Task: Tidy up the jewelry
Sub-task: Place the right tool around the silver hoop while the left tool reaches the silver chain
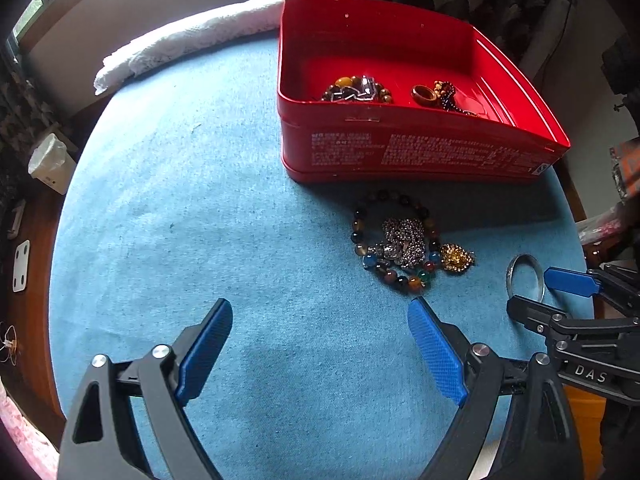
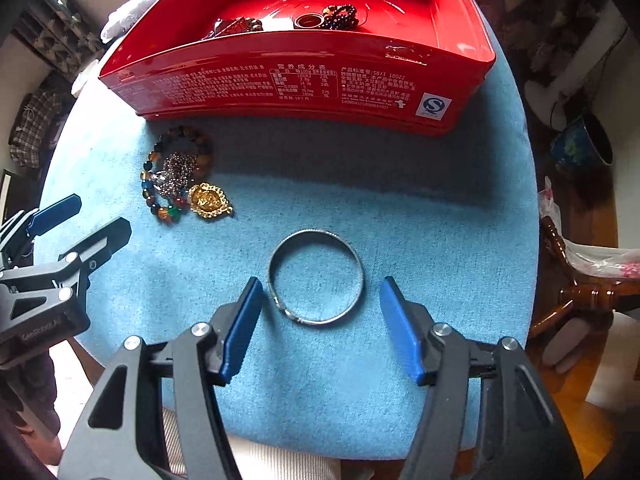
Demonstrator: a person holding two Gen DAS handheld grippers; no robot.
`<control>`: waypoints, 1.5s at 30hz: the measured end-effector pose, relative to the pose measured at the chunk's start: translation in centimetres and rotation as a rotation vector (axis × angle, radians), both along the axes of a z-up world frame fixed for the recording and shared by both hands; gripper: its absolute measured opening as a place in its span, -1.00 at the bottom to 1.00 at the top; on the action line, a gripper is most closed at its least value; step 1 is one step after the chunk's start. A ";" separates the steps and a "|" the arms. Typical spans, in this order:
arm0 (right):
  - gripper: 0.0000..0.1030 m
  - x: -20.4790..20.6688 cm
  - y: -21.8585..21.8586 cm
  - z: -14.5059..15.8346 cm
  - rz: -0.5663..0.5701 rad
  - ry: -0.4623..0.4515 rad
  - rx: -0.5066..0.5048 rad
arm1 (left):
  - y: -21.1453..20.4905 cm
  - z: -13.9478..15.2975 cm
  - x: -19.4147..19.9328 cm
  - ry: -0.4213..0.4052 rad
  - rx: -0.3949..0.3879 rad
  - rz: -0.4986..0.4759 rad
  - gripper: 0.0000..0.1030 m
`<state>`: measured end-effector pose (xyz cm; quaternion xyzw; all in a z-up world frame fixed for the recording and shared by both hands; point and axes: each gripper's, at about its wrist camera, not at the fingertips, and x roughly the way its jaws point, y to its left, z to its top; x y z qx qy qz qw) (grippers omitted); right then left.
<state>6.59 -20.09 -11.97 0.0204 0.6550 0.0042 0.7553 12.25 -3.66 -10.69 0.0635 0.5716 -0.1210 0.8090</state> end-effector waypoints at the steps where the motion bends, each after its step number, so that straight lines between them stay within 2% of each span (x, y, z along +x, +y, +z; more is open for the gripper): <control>1: 0.15 -0.1 0.2 0.0 0.002 -0.002 -0.010 | 0.0 0.0 0.0 0.002 -0.001 0.001 0.70; 3: 0.12 0.0 0.7 0.0 0.004 -0.003 -0.024 | 0.1 -0.1 0.0 0.004 -0.002 0.003 0.70; 7: -0.08 0.0 0.6 0.1 -0.016 -0.006 -0.014 | 0.1 -0.2 0.0 0.005 0.004 -0.003 0.70; 18: -0.09 -0.6 -0.4 0.6 -0.034 -0.002 0.023 | -1.0 -0.6 -0.5 0.005 0.018 -0.041 0.70; 25: -0.09 0.0 -2.4 1.2 -0.056 -0.012 0.022 | -1.5 -0.7 0.3 0.035 -0.043 -0.043 0.65; 29: -0.09 0.2 -2.6 1.4 -0.045 -0.014 0.029 | -2.4 -0.7 0.8 0.029 -0.032 -0.061 0.47; 31: -0.09 0.3 -2.6 1.4 -0.050 -0.014 0.034 | -2.6 -0.9 1.2 0.037 -0.035 -0.058 0.27; 35: -0.09 0.5 -2.9 1.3 -0.055 -0.010 0.041 | -2.3 -0.7 1.8 0.050 -0.070 -0.042 0.14; 40: -0.09 0.6 -3.4 1.0 -0.056 0.000 0.045 | -2.5 0.0 2.5 0.047 -0.098 -0.056 -0.24; 45: -0.09 1.0 -4.0 1.3 -0.054 -0.007 0.047 | -3.7 -0.1 2.9 0.044 -0.083 -0.071 -0.31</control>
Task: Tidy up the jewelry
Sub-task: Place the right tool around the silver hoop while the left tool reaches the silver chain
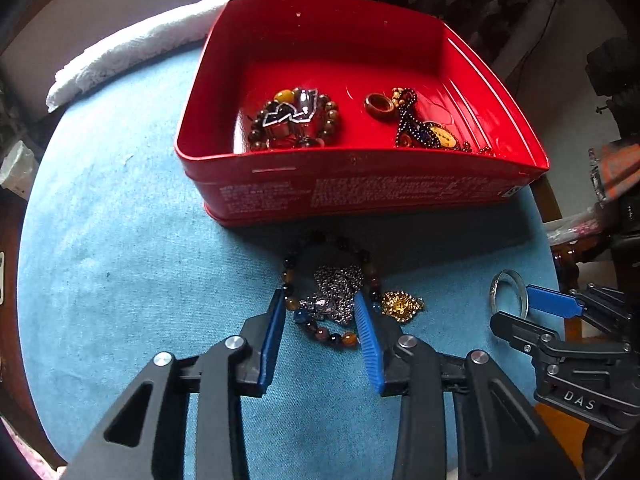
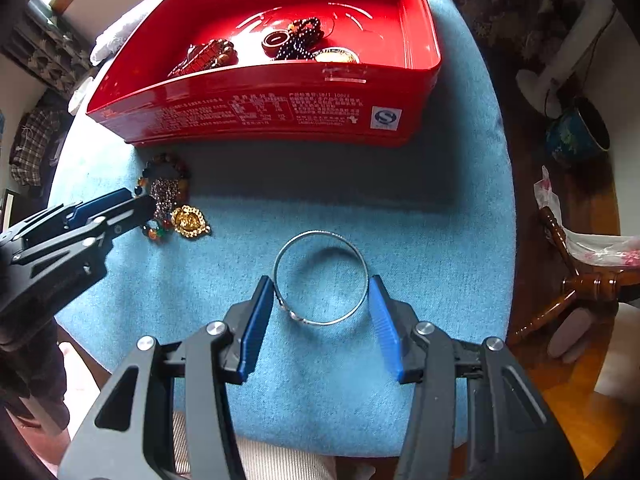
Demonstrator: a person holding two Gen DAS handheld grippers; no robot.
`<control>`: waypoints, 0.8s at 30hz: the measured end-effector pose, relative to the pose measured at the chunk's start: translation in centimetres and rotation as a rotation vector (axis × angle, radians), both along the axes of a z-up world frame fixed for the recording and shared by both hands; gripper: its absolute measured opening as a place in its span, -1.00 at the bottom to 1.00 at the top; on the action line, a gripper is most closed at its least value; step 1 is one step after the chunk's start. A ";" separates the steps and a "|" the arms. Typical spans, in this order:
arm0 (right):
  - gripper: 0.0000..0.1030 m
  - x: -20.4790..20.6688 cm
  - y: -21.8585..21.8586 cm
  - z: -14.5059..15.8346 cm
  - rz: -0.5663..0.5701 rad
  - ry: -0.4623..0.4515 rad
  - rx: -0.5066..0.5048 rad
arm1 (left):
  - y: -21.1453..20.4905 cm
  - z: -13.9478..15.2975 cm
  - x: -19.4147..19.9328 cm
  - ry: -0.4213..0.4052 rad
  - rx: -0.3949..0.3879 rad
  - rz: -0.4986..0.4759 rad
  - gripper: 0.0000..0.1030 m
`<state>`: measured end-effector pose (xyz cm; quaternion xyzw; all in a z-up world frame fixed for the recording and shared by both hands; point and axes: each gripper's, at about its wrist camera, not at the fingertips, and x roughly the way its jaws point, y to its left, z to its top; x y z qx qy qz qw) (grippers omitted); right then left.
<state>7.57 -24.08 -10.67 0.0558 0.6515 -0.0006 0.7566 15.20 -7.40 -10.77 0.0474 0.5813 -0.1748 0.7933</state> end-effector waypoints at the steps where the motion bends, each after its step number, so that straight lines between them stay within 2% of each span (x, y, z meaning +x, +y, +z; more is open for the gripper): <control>1: -0.09 0.1 0.0 0.1 0.000 -0.003 -0.002 | -0.1 0.1 0.0 -0.001 -0.005 -0.004 -0.31; 9: -0.09 1.2 -0.4 0.3 0.028 -0.010 -0.025 | -0.9 1.0 -0.1 -0.014 -0.027 -0.053 -0.37; 13: -0.09 1.1 -0.4 0.3 0.035 -0.013 -0.011 | -1.2 -0.2 0.7 0.020 -0.010 -0.050 -0.59; 18: -0.09 1.0 -0.8 0.0 0.034 -0.006 0.002 | -1.1 -0.6 1.2 0.023 -0.005 -0.039 -0.64; 20: -0.09 0.9 -0.9 -0.2 0.032 -0.003 0.004 | -1.1 -0.9 1.4 0.031 -0.005 -0.045 -0.63; 22: -0.09 1.0 -1.2 -0.5 0.028 0.001 0.002 | -1.2 -1.0 1.3 0.031 0.006 -0.051 -0.48; 24: -0.09 1.0 -1.3 -0.7 0.027 0.003 0.001 | -1.3 -1.2 1.4 0.034 0.006 -0.054 -0.46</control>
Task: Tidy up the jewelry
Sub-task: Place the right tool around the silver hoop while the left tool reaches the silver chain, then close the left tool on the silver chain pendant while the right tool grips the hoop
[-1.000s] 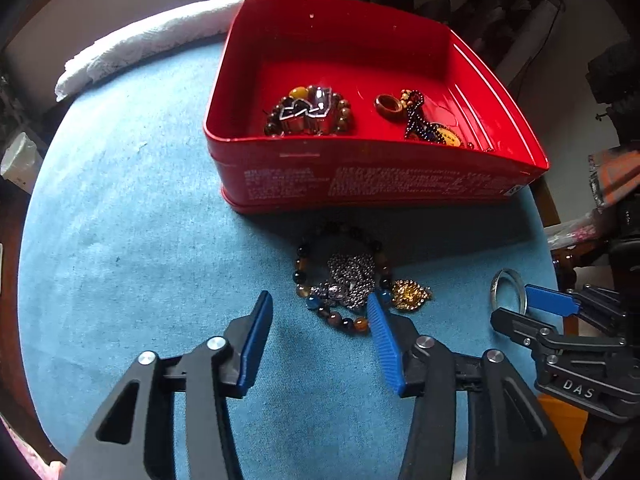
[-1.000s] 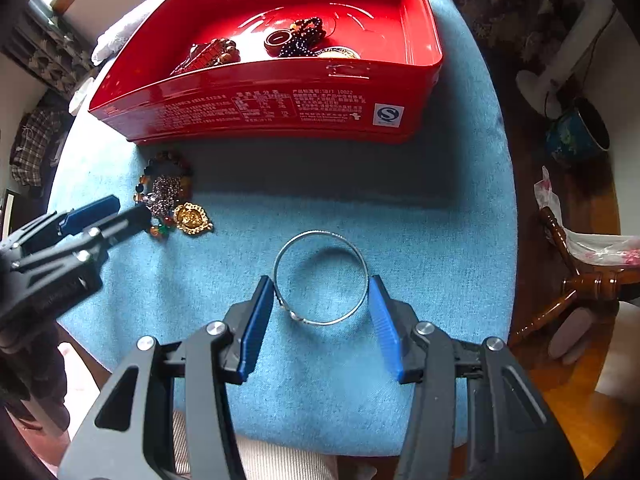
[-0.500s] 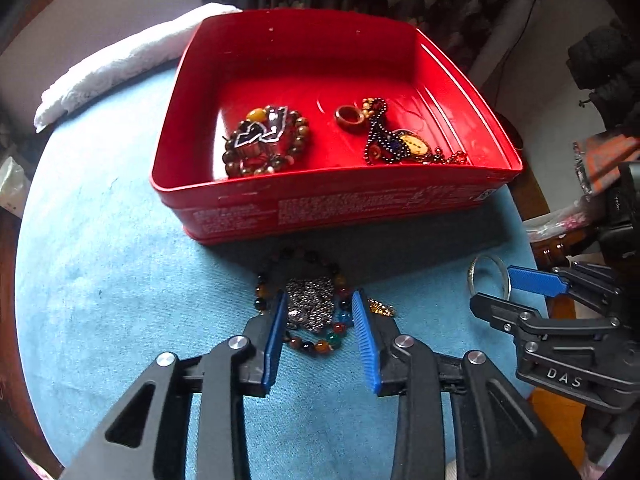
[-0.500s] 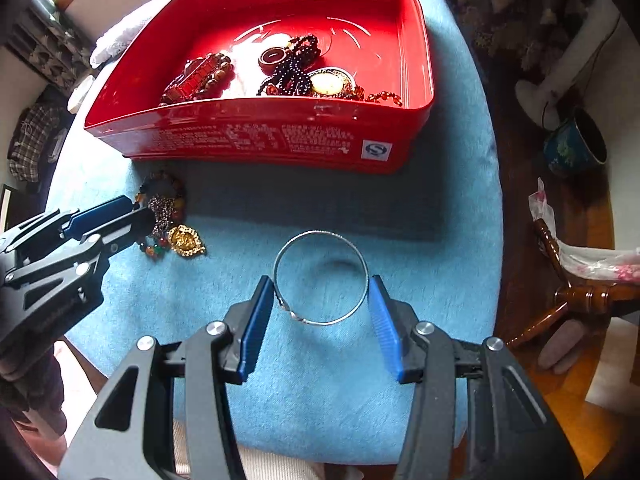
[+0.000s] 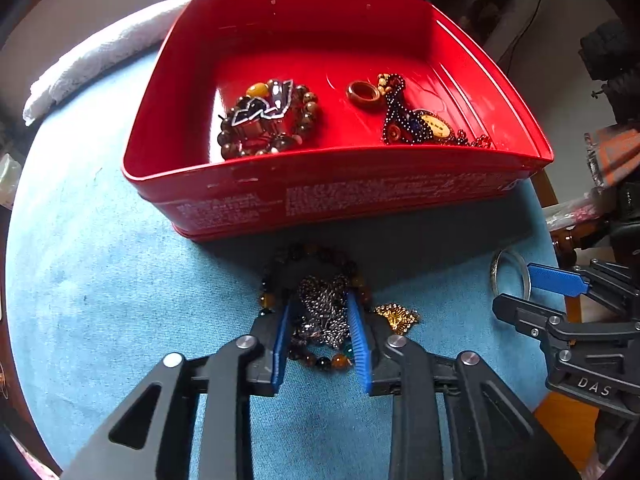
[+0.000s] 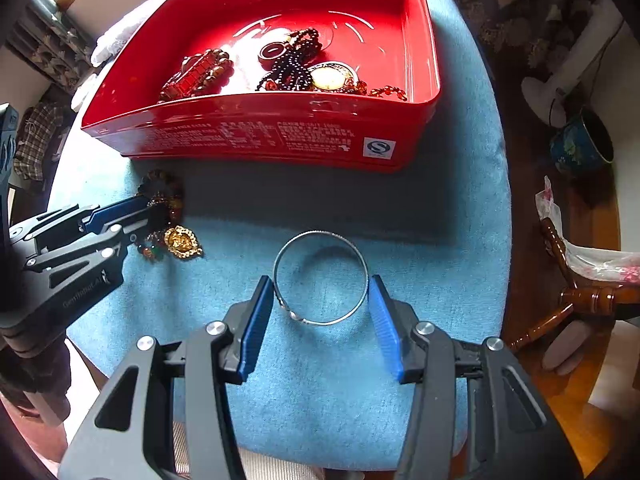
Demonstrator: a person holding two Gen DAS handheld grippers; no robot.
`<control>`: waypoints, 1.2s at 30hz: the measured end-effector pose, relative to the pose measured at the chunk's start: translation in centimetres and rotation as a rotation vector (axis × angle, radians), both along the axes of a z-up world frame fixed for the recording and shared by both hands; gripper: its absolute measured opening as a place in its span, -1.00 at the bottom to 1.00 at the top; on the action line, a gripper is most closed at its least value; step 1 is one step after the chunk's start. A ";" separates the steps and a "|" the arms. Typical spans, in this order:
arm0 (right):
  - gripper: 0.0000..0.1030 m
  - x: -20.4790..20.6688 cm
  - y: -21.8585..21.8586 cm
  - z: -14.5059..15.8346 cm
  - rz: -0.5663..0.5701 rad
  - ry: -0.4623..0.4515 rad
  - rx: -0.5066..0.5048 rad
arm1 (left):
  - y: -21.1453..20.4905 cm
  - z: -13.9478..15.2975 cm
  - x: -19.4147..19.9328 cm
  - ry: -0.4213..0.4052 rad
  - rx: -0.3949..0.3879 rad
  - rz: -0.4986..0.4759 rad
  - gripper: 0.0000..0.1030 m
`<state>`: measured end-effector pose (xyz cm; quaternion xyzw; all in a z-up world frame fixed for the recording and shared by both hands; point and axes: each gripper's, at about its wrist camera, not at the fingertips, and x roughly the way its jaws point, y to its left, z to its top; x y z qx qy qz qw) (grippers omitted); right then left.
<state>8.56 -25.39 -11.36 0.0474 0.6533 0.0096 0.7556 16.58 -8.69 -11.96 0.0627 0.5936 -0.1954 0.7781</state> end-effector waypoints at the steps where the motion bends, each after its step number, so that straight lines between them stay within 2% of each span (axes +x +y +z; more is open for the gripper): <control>1: -0.09 0.1 0.0 -0.1 0.000 0.001 0.000 | -0.1 0.0 0.1 -0.002 0.004 -0.003 -0.46; 5: -0.09 0.4 0.1 -0.3 -0.001 0.005 0.002 | -0.5 -0.1 -0.2 -0.016 0.021 -0.012 -0.47; 7: -0.09 0.4 0.2 -0.3 -0.005 0.005 0.004 | -0.3 0.0 -0.2 -0.022 0.028 -0.003 -0.63; 11: -0.09 0.4 0.2 -0.3 -0.009 0.005 0.002 | 0.3 0.4 -0.5 -0.006 -0.016 0.022 -0.73; 25: -0.09 -0.1 1.3 1.3 -0.002 -0.030 0.003 | 3.1 4.5 -2.4 -0.069 -0.092 0.048 -0.79; 31: -0.09 -0.4 2.2 2.0 0.009 -0.039 0.000 | 2.8 5.1 -2.8 -0.097 -0.055 0.045 -0.79; 36: -0.09 -0.7 2.6 2.3 0.018 -0.040 -0.001 | 2.8 4.4 -3.3 -0.091 -0.021 0.040 -0.79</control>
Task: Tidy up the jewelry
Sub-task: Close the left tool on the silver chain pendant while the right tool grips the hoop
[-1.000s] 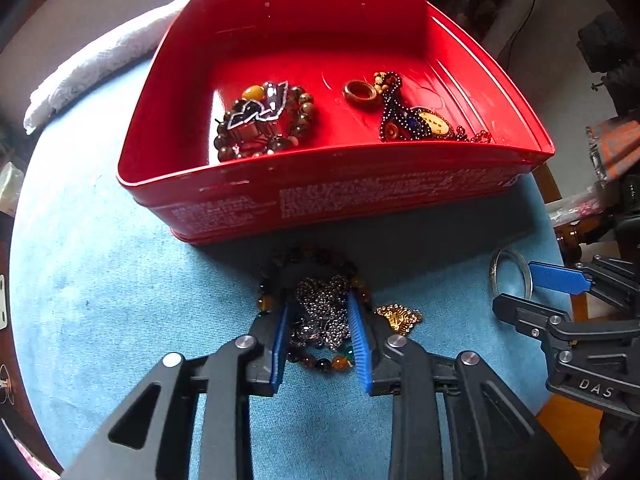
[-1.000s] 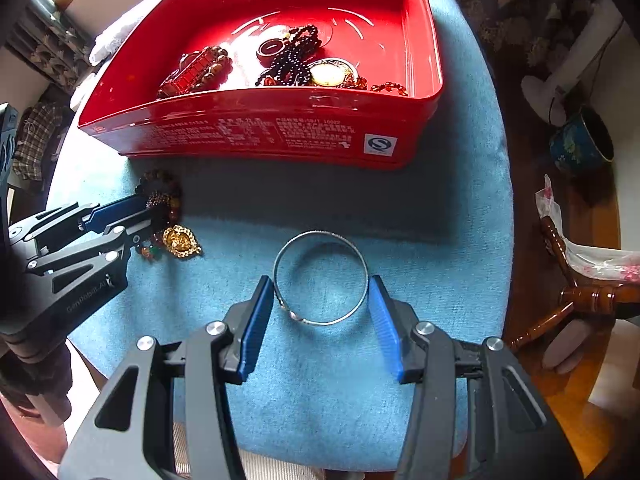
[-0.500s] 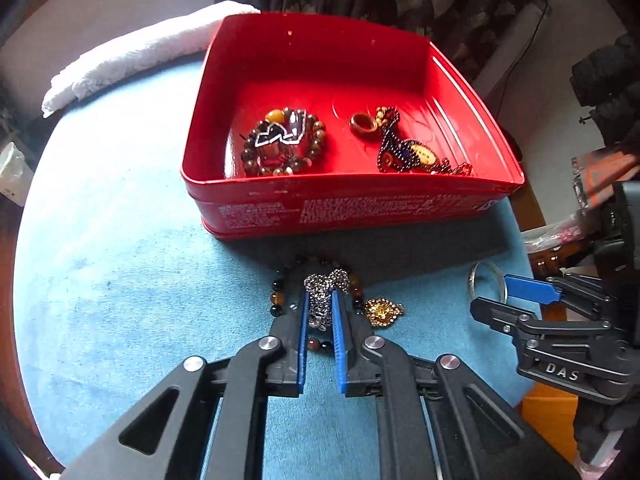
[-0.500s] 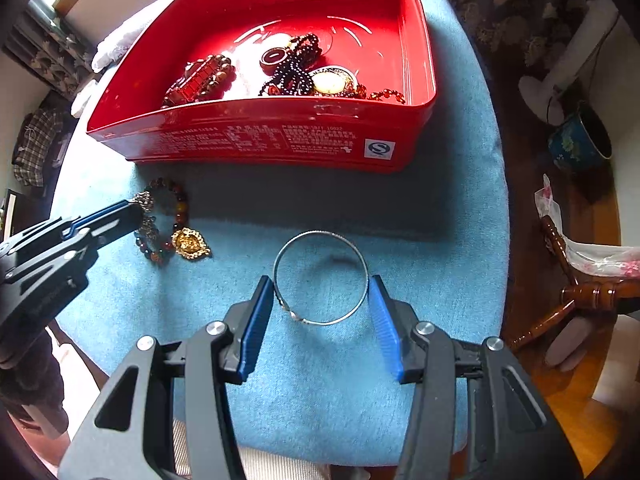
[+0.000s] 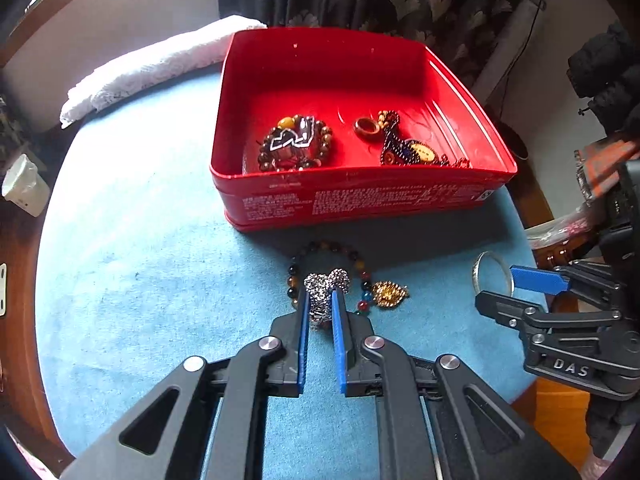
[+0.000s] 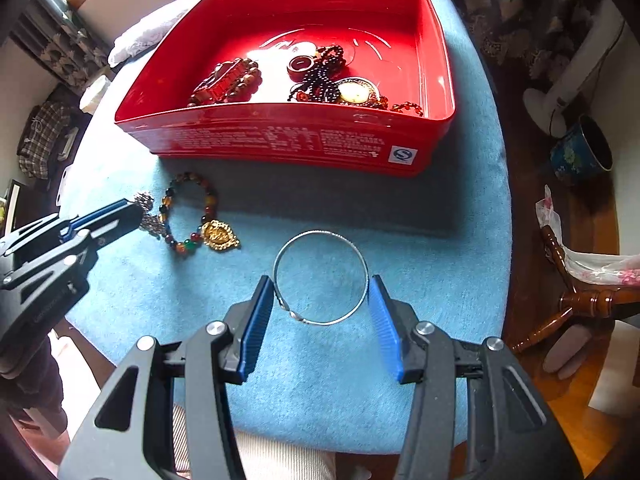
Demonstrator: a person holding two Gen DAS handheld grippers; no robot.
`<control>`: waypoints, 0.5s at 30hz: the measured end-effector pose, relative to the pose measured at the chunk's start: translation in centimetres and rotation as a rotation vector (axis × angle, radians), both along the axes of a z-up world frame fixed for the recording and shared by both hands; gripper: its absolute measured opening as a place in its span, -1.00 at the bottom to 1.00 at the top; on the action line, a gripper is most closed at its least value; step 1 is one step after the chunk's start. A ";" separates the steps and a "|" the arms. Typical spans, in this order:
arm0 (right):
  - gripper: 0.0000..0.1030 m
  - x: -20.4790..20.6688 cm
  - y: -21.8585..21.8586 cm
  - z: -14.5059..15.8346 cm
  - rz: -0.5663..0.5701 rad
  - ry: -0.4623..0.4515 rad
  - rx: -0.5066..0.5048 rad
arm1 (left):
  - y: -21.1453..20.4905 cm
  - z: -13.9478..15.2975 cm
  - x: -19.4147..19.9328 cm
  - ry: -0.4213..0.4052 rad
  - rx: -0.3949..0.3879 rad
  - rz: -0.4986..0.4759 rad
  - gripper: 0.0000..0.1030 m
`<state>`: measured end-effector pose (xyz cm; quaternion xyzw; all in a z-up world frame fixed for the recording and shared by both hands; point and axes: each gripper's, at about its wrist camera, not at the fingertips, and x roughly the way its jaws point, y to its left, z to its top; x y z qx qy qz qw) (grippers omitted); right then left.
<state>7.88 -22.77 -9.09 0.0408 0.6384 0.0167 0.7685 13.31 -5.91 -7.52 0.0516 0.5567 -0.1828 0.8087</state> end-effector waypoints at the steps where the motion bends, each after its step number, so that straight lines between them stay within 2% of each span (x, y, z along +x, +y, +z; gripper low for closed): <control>1: -0.09 -0.1 0.1 0.1 0.001 -0.001 -0.001 | 0.0 -0.2 -0.1 0.004 0.006 -0.002 -0.79; 8: -0.09 -0.5 0.5 0.1 0.004 0.001 -0.003 | 0.2 -0.7 -0.9 0.011 0.019 -0.011 -0.79; 15: -0.09 -0.6 0.6 1.1 0.007 -0.016 -0.011 | 0.2 0.4 -1.3 -0.009 0.006 -0.023 -0.81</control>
